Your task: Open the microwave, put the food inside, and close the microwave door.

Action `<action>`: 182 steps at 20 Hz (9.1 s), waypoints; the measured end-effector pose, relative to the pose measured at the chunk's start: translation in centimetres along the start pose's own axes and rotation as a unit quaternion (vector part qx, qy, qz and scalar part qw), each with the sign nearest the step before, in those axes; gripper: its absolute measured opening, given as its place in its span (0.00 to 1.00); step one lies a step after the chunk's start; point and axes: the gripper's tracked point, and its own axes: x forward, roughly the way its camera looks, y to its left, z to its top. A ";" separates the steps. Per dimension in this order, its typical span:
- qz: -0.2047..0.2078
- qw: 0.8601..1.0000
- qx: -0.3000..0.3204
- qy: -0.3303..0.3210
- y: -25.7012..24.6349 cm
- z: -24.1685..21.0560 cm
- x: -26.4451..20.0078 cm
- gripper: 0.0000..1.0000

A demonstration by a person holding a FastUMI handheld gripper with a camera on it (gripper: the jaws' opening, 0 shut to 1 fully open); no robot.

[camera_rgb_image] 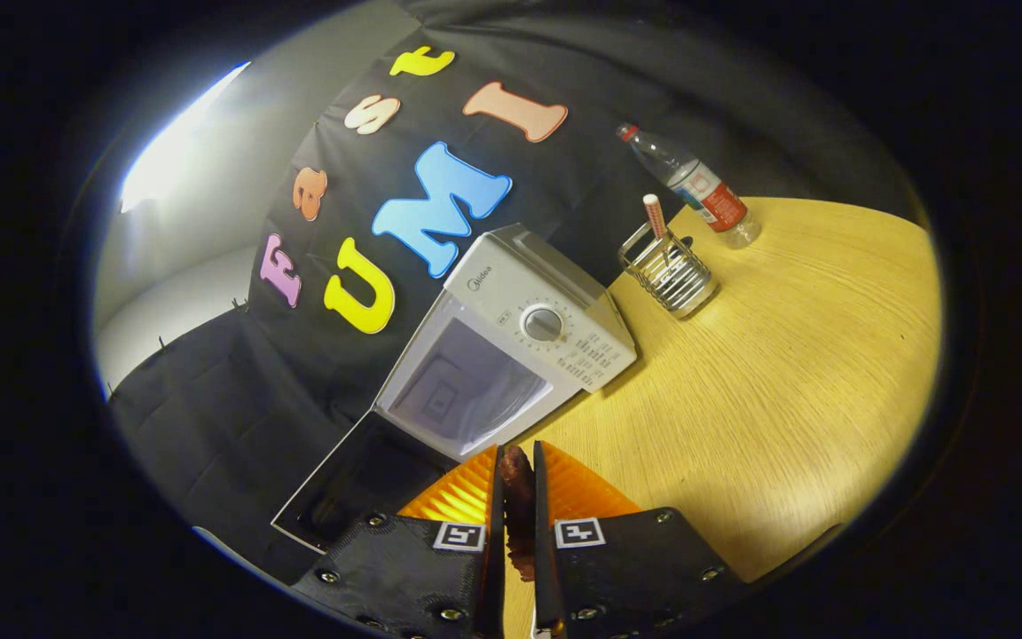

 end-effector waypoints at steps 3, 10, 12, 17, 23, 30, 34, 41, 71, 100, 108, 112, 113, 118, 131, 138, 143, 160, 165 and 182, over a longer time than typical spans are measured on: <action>0.013 1.000 -0.007 -0.002 3.1 0.5 1.5 0.14; 0.023 0.999 -0.021 -0.013 9.3 -0.9 10.0 0.14; 0.014 0.999 -0.033 -0.022 10.0 -1.5 12.7 0.14; -0.002 0.998 -0.047 -0.043 10.8 -2.5 18.2 0.14; -0.011 0.997 -0.046 -0.069 11.9 -2.5 24.4 0.14; -0.034 0.995 -0.042 -0.086 11.0 -1.9 31.6 0.14; -0.056 0.992 -0.059 -0.092 8.6 -1.5 34.1 0.14; -0.104 0.979 -0.109 -0.137 5.6 -0.5 36.1 0.14; -0.134 0.934 -0.303 -0.130 10.3 -3.8 25.1 0.95; 0.158 0.885 -0.437 0.023 28.7 -29.6 3.9 0.11; 0.107 0.895 -0.434 0.010 24.9 -28.2 4.0 0.01; 0.085 0.894 -0.439 -0.001 23.3 -25.2 3.5 0.01; 0.077 0.895 -0.440 -0.003 22.4 -24.4 3.5 0.01; 0.021 0.898 -0.439 -0.016 18.0 -19.0 4.8 0.01; -0.117 0.887 -0.442 -0.061 9.4 -5.9 11.6 0.01; -0.152 0.883 -0.438 -0.074 7.2 -3.0 16.3 0.01; -0.180 0.870 -0.452 -0.079 5.5 -1.2 19.3 0.01; -0.132 0.894 -0.420 -0.084 8.8 -1.5 10.3 0.02; -0.113 0.896 -0.418 -0.094 11.3 -1.5 1.0 0.02; -0.056 0.891 -0.433 -0.125 18.2 2.8 -15.7 0.02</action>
